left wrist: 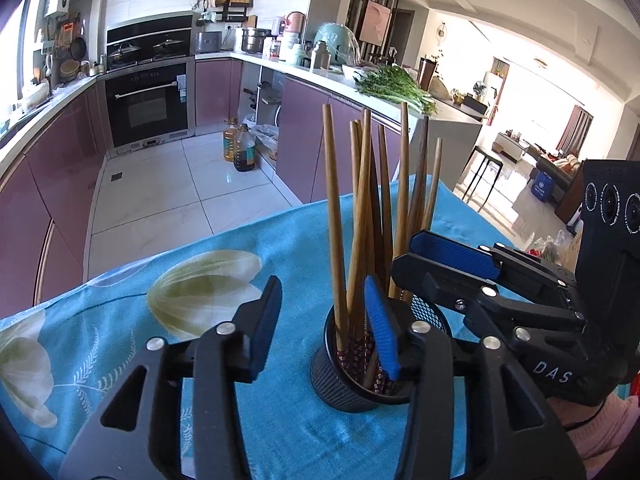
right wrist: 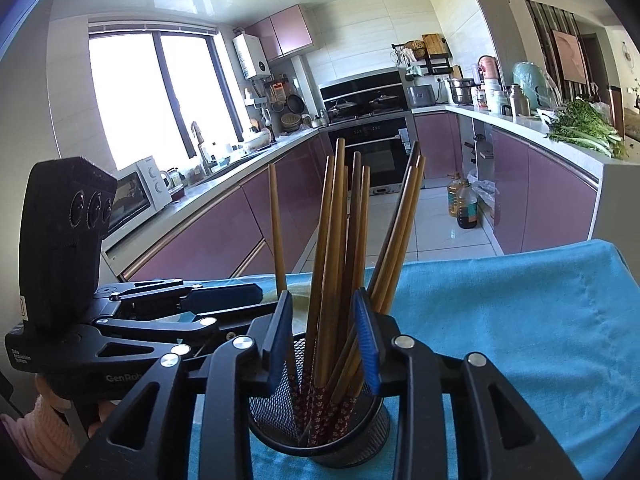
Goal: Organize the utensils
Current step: 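Open both grippers and withdraw them upward from the mesh cup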
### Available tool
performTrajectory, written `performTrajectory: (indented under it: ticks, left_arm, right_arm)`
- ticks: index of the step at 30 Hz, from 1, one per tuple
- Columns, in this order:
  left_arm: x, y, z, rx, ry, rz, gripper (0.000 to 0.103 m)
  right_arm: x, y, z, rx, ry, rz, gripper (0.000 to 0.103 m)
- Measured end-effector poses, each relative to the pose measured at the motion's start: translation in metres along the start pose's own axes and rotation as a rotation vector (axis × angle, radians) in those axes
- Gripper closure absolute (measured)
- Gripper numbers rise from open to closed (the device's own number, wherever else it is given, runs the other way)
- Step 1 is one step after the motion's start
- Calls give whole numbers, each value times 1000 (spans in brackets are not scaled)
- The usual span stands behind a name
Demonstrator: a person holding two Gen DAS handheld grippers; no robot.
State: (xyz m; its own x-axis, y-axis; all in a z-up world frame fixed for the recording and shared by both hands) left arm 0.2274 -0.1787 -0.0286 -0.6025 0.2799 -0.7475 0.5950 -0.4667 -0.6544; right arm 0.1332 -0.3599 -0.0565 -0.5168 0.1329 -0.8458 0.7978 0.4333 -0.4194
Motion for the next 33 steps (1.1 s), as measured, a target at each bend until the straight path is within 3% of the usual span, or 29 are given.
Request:
performTrajectory:
  ticks: [6,9,11,16,17,33]
  left_arm:
    - [10,-23,-7,-43,-14,56,47]
    - [16,-38,-10,-68,-19,90,35]
    - [20,-49,-11,-92,-23,119,30]
    - [38,-80,-16,-208,-33,210,6]
    - [42,-88,-19,-248,-38,234,6]
    - [90,-176,-38,-492,-90,392,6]
  right_arm:
    - [-2,-12,-2,23,-17,38,52]
    - [-1,-16,-1,43,-25,47,46]
    - [0,-19,0,61,-36,51,35]
    - [7,-24,-5,102,-76,67,13]
    - [9,-25,-7,113,-83,69,10]
    - [36,-38,-51,127,-170,143,7]
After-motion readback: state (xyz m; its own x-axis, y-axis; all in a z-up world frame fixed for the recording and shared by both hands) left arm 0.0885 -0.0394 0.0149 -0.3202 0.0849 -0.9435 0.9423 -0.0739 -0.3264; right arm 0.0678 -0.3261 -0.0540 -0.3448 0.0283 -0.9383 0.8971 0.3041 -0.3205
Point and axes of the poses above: each gripper's, at about its wrist camera, not at the fingertips, and y roughly the way its jaws point, z to its right, x to its underside, the point moved 4 cm from there along y, roughly the way its jaws point, and after that the axes turned 4 degrees about -x, right-handed, at the moved point
